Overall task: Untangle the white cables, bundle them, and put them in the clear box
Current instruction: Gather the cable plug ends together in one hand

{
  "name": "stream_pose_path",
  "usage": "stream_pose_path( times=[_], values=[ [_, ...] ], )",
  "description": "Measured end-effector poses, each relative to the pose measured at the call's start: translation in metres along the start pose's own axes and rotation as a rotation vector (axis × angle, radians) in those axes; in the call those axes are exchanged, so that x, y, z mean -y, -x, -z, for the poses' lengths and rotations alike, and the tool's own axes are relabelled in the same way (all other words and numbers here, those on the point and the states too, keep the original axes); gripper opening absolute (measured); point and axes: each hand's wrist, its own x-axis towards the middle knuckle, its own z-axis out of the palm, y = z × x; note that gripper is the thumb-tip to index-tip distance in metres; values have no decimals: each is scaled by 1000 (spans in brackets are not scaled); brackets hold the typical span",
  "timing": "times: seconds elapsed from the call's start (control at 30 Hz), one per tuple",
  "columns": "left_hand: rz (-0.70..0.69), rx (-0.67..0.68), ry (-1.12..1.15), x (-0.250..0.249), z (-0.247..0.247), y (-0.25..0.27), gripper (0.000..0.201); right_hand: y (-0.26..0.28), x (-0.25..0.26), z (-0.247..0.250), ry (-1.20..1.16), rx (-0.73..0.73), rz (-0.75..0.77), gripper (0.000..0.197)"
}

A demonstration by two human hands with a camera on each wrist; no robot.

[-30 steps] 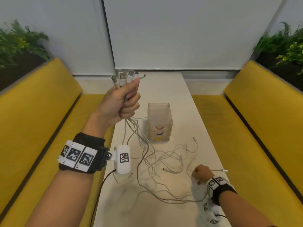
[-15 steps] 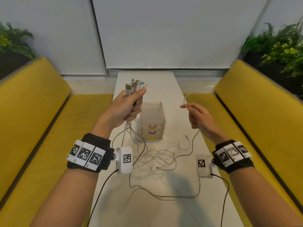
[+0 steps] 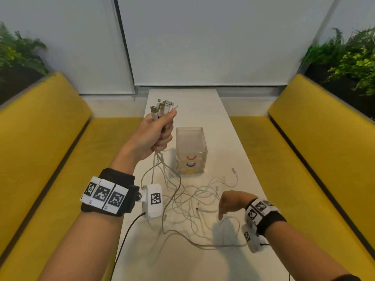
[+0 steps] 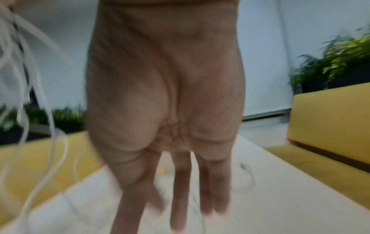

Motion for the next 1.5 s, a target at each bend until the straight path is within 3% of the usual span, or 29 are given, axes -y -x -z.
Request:
stream_pose_path(
  times=[0.1,0.2,0.3,0.37,0.47,0.53,0.73,0.93,1.03,1.1,1.17,1.27,1.33,1.37,1.43,1.5],
  values=[
    [15,1,-22,1,0,1,42,-24,-9,-32,121,-163,65,33],
    [27,-1,-40,0,2,3,43,-42,-24,-58,92,-336,88,39],
    [28,-2,-44,-1,7,4,44,-56,-33,-77,75,-336,71,59],
    [23,-12,-52,-2,11,5,44,-60,-36,-87,52,-346,51,50],
    [14,-37,-75,-3,19,6,44,-60,-43,-96,63,-418,22,18],
    [1,-48,-88,-4,25,6,43,-58,-56,-98,21,-483,-4,19],
    [13,-117,-81,-9,33,7,44,-37,-97,-79,-451,-697,-322,15],
    [1,-127,-76,-4,28,3,45,-34,-106,-67,-1240,-865,-391,10],
    [-10,-148,-69,-5,30,3,45,-26,-110,-61,-1374,-937,-441,8],
    [-27,-167,-53,-7,33,3,45,-22,-117,-61,-1314,-952,-553,30],
    [-41,-183,-29,-10,36,3,44,-17,-121,-61,-1093,-928,-711,60],
    [-37,-177,-23,-10,36,2,45,-15,-117,-55,-784,-748,-799,103],
    [-28,-166,-23,-7,31,1,49,-18,-108,-49,-657,-803,-709,111],
    [-29,-161,-16,-5,26,1,50,-20,-99,-43,-658,-903,-590,104],
    [-26,-138,10,2,14,-3,50,-17,-68,-27,-690,-1043,-241,73],
    [-27,-87,41,11,-1,-8,47,1,-18,-1,-761,-962,107,49]
  ],
)
